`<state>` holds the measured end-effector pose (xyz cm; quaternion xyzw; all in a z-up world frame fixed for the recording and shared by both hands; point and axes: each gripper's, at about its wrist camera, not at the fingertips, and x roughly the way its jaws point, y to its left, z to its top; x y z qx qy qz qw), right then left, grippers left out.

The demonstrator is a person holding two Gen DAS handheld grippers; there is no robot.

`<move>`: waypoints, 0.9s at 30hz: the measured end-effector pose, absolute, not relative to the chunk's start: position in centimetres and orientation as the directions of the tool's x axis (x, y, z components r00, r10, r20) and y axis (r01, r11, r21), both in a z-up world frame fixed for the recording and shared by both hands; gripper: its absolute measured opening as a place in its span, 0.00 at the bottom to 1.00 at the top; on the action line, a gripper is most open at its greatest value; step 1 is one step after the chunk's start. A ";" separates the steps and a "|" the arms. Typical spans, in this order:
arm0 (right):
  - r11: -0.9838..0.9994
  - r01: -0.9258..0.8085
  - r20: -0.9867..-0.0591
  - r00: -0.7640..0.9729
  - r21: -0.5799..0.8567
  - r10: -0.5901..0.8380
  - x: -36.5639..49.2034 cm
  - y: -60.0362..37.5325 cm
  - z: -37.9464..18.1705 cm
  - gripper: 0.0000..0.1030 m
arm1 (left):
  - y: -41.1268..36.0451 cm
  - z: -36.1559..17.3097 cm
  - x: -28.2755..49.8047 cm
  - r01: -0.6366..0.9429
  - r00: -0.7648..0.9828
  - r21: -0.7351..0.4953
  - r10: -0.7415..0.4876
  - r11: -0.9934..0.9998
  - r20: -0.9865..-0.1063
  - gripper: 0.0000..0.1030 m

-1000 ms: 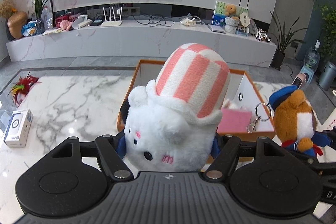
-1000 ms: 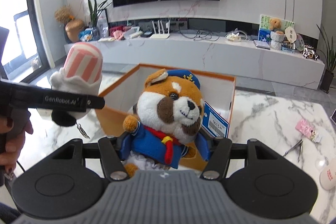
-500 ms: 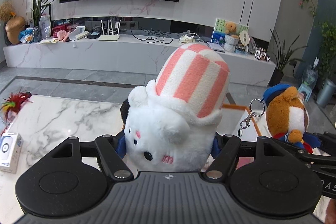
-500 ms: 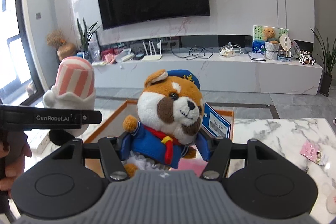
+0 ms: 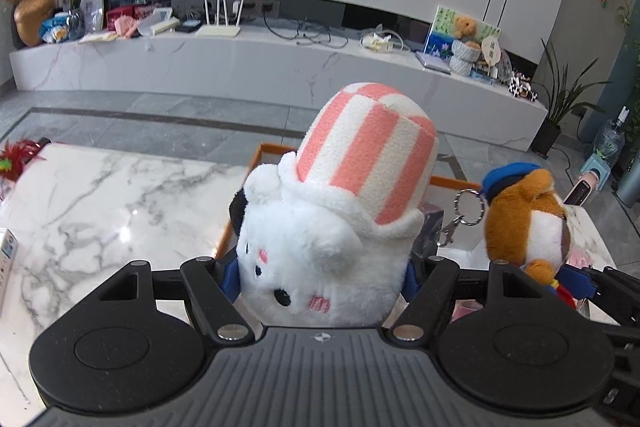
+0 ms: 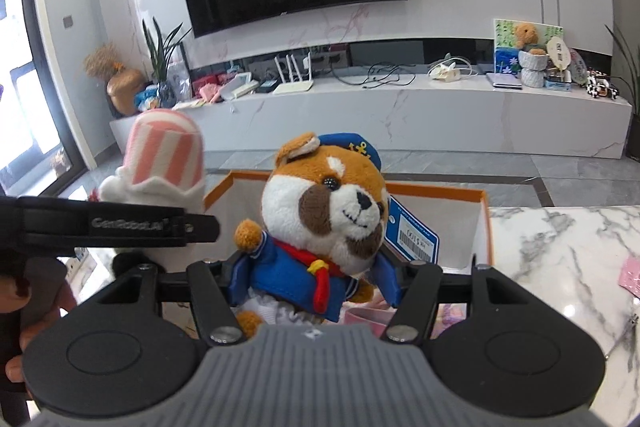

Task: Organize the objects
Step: 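Lower the bunny plush with the left gripper while the right lowers the dog plush into the box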

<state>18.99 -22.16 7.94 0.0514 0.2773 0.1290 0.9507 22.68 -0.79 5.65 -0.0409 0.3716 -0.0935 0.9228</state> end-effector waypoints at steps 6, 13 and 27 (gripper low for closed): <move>0.963 -0.229 -0.555 0.787 0.144 0.270 20.3 -21.4 6.4 0.61 | -1.3 3.8 23.8 0.122 0.685 -0.130 -0.179 0.984 -0.706 0.80; 0.960 -0.244 -0.594 0.756 0.134 0.275 21.3 -20.6 4.8 0.62 | -1.6 2.6 24.7 0.110 0.658 -0.126 -0.167 0.986 -0.734 0.80; 0.965 -0.251 -0.649 0.723 0.072 0.236 22.5 -19.6 3.3 0.62 | -2.4 1.3 25.6 0.094 0.618 -0.070 -0.114 0.993 -0.778 0.80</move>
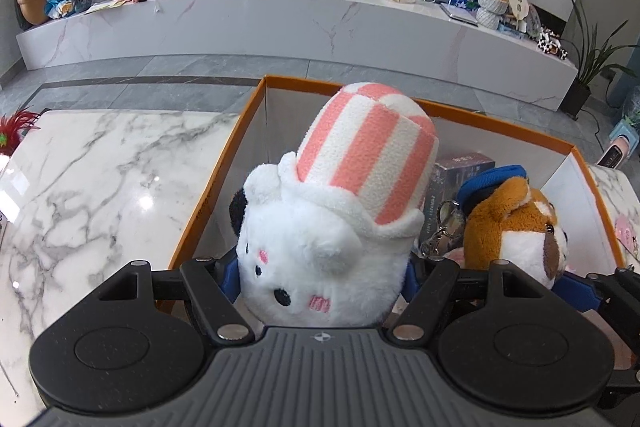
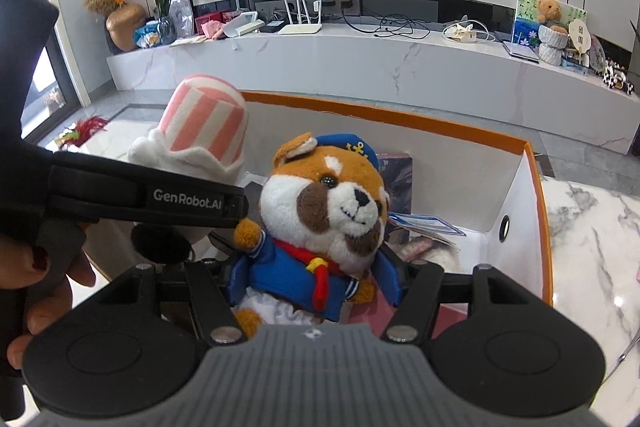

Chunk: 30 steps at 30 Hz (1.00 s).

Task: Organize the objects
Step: 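Lower the bunny plush with the left gripper while the right lowers the dog plush into the box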

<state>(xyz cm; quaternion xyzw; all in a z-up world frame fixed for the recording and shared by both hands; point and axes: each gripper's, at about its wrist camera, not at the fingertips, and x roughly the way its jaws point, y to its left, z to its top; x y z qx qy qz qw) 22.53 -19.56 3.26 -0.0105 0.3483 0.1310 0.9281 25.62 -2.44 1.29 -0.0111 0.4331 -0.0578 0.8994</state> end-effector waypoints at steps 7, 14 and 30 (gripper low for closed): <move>0.971 -0.237 -0.677 0.719 -0.026 0.158 22.9 -19.3 2.9 0.62 | -3.5 0.9 26.2 0.100 0.603 -0.002 -0.062 0.995 -0.795 0.80; 0.972 -0.231 -0.700 0.701 -0.041 0.137 24.0 -20.0 2.4 0.62 | -5.4 0.4 28.5 0.126 0.560 0.094 0.008 0.988 -0.829 0.80; 0.954 -0.253 -0.747 0.663 -0.162 0.049 24.7 -18.2 2.1 0.64 | -8.0 -1.8 29.4 0.316 0.457 0.212 0.048 0.925 -0.888 0.81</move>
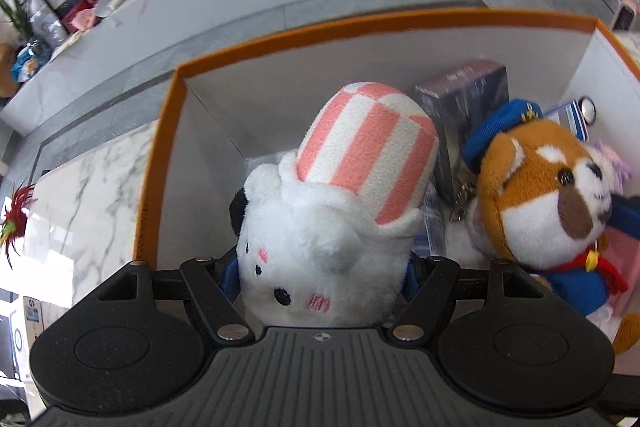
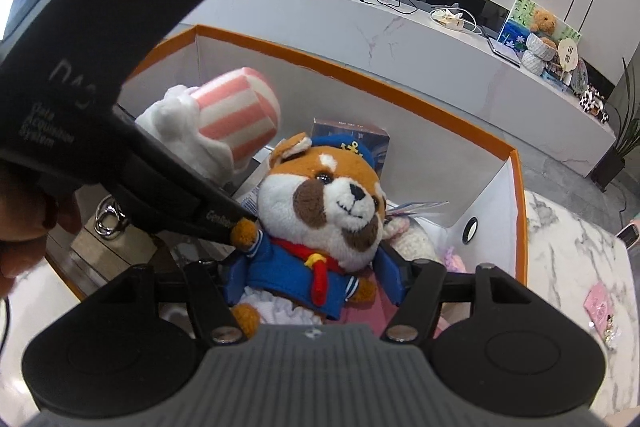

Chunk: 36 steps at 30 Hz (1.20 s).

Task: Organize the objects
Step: 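Lower the bunny plush with the left gripper while the right lowers the dog plush into the box, then open the left gripper to release the bunny while the right releases the dog plush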

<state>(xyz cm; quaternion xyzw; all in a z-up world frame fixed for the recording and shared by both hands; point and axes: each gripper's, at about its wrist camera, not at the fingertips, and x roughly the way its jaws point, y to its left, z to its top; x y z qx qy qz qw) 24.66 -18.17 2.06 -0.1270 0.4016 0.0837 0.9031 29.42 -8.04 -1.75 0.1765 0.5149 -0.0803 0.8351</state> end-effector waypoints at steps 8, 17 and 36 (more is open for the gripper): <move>0.952 -0.249 -0.748 0.663 -0.179 0.033 24.5 -17.9 2.1 0.64 | -8.0 -2.4 29.8 0.334 0.408 0.208 0.058 0.919 -0.911 0.81; 0.953 -0.239 -0.748 0.663 -0.186 0.020 24.5 -17.8 2.0 0.65 | -7.9 -2.4 29.8 0.348 0.404 0.229 0.075 0.909 -0.912 0.82; 0.966 -0.164 -0.754 0.655 -0.200 -0.045 25.1 -17.7 1.7 0.83 | -7.4 -1.2 29.3 0.325 0.425 0.253 0.098 0.911 -0.900 0.84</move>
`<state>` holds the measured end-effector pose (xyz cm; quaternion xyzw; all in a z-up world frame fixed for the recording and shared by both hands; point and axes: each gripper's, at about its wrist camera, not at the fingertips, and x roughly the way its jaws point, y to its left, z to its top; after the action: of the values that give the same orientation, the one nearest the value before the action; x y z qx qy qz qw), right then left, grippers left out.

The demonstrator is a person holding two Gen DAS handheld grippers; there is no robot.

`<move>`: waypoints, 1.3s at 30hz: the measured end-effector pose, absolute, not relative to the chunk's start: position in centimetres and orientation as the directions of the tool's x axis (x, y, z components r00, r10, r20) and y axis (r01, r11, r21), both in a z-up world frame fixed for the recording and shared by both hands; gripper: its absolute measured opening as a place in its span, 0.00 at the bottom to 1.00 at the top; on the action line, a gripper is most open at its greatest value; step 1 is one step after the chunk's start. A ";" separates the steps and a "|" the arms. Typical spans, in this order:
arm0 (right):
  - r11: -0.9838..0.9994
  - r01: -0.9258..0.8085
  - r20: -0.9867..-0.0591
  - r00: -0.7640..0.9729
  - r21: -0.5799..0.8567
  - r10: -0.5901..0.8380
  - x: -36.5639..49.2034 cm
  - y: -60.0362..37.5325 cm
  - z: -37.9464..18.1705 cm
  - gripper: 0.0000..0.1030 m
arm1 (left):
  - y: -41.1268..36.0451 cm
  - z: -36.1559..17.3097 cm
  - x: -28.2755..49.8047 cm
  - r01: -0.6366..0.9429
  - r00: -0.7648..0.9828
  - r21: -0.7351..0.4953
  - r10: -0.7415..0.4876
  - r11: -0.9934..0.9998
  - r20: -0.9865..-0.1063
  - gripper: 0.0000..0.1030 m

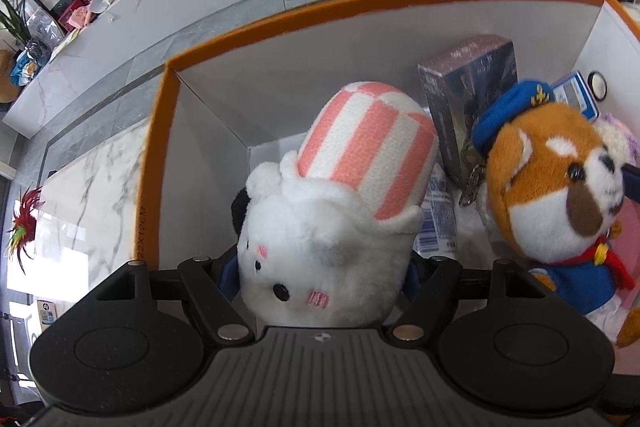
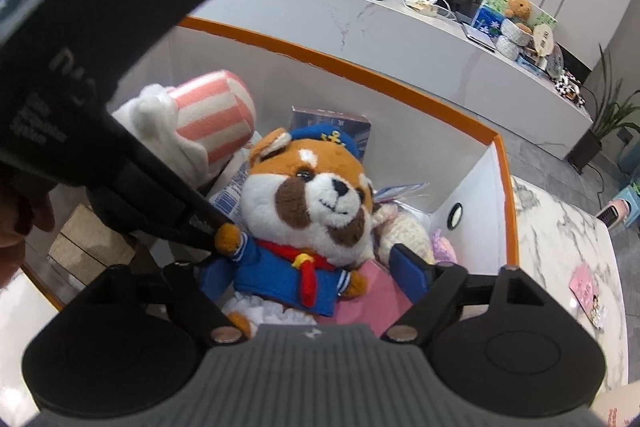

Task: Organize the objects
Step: 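Open the left gripper to release the bunny while the right releases the dog plush, then withdraw both grippers from the orange box toward the remaining toys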

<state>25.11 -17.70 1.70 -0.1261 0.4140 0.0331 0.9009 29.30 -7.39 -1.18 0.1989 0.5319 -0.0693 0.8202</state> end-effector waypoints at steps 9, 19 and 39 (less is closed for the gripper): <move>0.967 -0.174 -0.727 0.687 -0.184 -0.015 24.4 -17.9 2.4 0.97 | -7.4 1.4 29.0 0.306 0.488 0.234 0.059 0.923 -0.871 0.84; 0.968 -0.181 -0.681 0.732 -0.176 0.013 23.3 -18.6 4.1 0.99 | -7.3 4.4 27.6 0.246 0.563 0.216 0.042 0.945 -0.826 0.84; 0.955 -0.200 -0.628 0.778 -0.219 0.019 14.4 -22.8 9.7 0.99 | -2.5 8.2 12.0 0.156 0.621 0.189 0.052 0.969 -0.782 0.84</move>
<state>14.36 -22.75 9.73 -0.1380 0.3282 0.0585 0.9326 11.99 -2.54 8.21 0.1200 0.4342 -0.0292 0.8923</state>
